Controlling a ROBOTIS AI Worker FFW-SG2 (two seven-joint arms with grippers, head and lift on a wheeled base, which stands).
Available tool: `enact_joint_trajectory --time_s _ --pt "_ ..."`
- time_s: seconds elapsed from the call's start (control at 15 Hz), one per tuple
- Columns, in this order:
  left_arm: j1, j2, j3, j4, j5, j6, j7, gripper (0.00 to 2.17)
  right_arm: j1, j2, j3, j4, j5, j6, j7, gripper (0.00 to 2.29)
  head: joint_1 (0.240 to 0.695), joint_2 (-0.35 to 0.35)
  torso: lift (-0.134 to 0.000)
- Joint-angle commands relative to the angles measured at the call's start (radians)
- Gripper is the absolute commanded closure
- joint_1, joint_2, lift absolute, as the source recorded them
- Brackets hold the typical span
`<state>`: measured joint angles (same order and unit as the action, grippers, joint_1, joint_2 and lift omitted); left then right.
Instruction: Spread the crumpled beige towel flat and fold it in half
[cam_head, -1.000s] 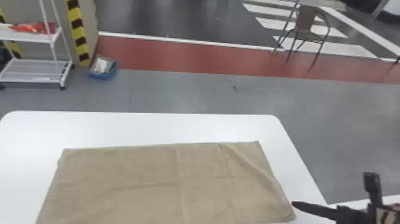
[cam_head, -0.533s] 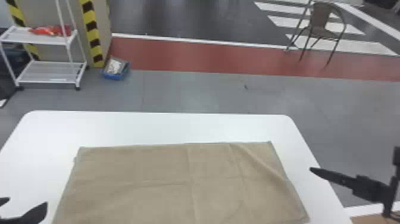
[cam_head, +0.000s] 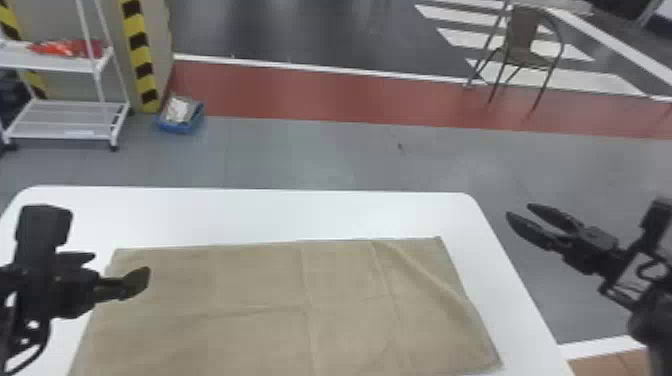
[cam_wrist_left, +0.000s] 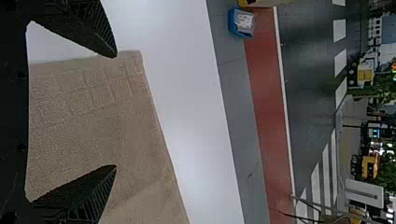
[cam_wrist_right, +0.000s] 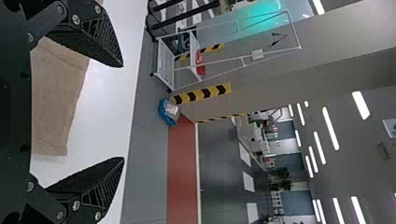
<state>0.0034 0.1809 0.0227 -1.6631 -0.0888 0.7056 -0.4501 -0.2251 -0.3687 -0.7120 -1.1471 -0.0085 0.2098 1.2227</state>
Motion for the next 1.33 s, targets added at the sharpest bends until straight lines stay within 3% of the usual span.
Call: enact_joint_trajectory --time_s 0.0,0.07,0.13,0.33,0.4,0.53,0.8,1.0,1.07,1.27 --pt "-0.051 -0.012 -0.041 0.072 -0.002 -0.037 0.002 0.04 -0.148 -0.102 0.069 0.271 0.036 -0.146 0.001 0.21 0.695 -0.265 0.000" --pt "-0.052 -0.015 -0.049 0.071 0.000 -0.047 0.002 0.04 -0.212 -0.124 0.128 0.346 0.082 -0.171 -0.005 0.21 0.695 -0.279 0.000" --pt "-0.054 -0.020 -0.052 0.071 -0.002 -0.053 0.002 0.04 -0.247 -0.111 0.135 0.357 0.160 -0.217 -0.025 0.21 0.695 -0.288 0.000" --pt "-0.054 -0.020 -0.053 0.071 -0.003 -0.050 0.002 0.04 -0.316 -0.084 0.213 0.375 0.278 -0.260 -0.088 0.21 0.695 -0.286 0.000" --pt "-0.054 -0.020 -0.063 0.069 -0.006 -0.050 0.008 0.04 -0.333 -0.070 0.258 0.377 0.341 -0.244 -0.088 0.24 0.695 -0.278 0.000" --pt "-0.054 -0.018 -0.073 0.072 -0.025 -0.047 0.028 0.04 -0.359 -0.023 0.302 0.375 0.570 -0.195 -0.089 0.34 0.695 -0.251 0.000" --pt "-0.068 -0.011 -0.073 0.103 -0.025 -0.068 0.027 0.04 -0.364 -0.016 0.341 0.375 0.774 -0.057 -0.150 0.34 0.695 -0.220 0.000" --pt "-0.069 -0.009 -0.079 0.101 -0.028 -0.068 0.016 0.04 -0.369 -0.018 0.384 0.377 0.783 0.133 -0.224 0.34 0.695 -0.242 0.000" --pt "-0.069 -0.009 -0.081 0.101 -0.028 -0.068 0.016 0.04 -0.373 -0.018 0.388 0.391 0.782 0.173 -0.276 0.34 0.695 -0.260 0.000" --pt "-0.068 -0.009 -0.081 0.098 -0.029 -0.068 0.016 0.04 -0.448 -0.026 0.381 0.527 0.743 0.191 -0.384 0.34 0.695 -0.286 0.000"
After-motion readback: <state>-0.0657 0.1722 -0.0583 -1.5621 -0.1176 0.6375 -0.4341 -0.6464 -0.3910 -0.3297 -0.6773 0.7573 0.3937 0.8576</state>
